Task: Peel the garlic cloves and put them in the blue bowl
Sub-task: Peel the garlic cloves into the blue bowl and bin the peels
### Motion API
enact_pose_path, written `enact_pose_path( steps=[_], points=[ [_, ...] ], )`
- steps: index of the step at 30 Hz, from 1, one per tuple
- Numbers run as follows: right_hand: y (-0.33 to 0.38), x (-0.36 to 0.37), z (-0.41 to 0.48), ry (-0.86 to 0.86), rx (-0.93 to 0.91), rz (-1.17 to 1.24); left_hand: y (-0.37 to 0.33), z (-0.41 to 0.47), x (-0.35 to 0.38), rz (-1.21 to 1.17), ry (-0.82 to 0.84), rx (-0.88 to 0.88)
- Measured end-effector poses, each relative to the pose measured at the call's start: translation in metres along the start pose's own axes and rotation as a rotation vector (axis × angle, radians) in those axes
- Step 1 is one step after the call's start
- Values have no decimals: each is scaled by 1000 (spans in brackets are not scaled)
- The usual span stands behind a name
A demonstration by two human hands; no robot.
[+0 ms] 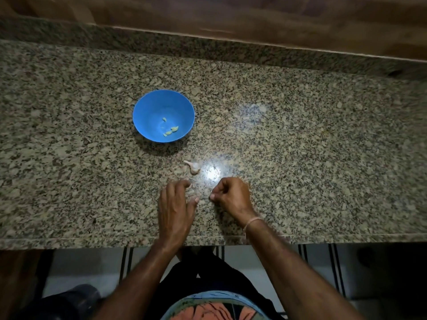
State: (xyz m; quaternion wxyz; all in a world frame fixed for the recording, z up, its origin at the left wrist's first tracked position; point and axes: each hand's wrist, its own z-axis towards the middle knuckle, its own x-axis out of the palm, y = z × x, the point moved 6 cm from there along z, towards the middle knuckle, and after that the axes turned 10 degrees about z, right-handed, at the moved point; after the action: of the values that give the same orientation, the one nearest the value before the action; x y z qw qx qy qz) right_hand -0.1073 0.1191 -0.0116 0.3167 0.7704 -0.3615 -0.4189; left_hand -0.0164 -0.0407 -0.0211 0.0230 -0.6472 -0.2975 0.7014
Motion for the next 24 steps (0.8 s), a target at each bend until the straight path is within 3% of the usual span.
enact_pose_path(
  steps=[11,17,20,24],
  points=[
    [5,6,14,-29,145,-160,1,1,-3,15,29,20],
    [6,10,14,-96,134,-212,1,1,-3,1,33,15],
    [4,7,3,-77,115,-72,1,4,-4,-36,75,-1],
    [6,3,-25,13,173,536,1,8,-7,-380,228,-154]
  ],
)
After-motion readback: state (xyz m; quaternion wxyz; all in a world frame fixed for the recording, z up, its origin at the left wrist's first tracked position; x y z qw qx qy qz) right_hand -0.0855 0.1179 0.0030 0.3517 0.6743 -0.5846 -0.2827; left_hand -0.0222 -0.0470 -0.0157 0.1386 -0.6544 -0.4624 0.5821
